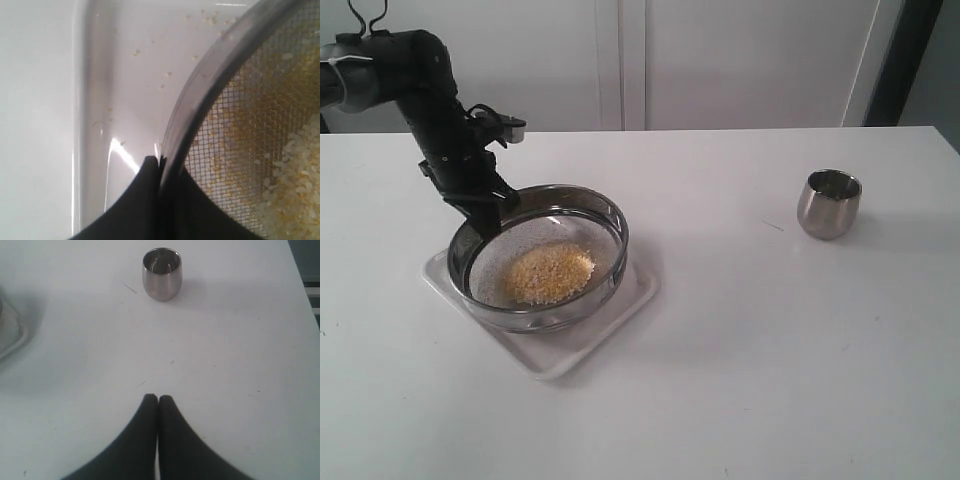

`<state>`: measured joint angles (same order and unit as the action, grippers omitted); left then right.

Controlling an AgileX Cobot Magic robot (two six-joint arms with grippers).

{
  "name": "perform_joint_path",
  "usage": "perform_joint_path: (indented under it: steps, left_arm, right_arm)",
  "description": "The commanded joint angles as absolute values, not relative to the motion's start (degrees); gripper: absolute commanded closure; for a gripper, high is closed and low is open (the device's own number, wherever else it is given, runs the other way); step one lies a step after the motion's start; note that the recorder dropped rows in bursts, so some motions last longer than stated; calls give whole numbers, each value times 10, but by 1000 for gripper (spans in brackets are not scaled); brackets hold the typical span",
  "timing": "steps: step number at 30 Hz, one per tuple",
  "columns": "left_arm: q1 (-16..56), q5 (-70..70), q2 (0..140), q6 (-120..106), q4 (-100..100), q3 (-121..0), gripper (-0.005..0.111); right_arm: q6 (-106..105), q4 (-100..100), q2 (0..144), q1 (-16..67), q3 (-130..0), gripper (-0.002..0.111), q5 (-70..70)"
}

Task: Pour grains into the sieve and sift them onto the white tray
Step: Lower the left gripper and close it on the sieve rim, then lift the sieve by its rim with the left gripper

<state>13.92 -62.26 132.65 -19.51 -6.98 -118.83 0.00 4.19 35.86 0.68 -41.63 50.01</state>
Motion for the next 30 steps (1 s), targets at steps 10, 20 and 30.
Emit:
perform_joint_path:
  steps: [10,20,30]
  left_arm:
    - [112,-649,1313,-183,-97,-1194,107]
    - [93,-687,1314,-190,-121,-1194,107]
    - [82,-682,1314,-164,-124,-1194,107]
  right_arm:
    - [3,43,355,6,-414,108,497]
    - [3,43,355,6,-414,108,497]
    - [3,43,355,6,-414,108,497]
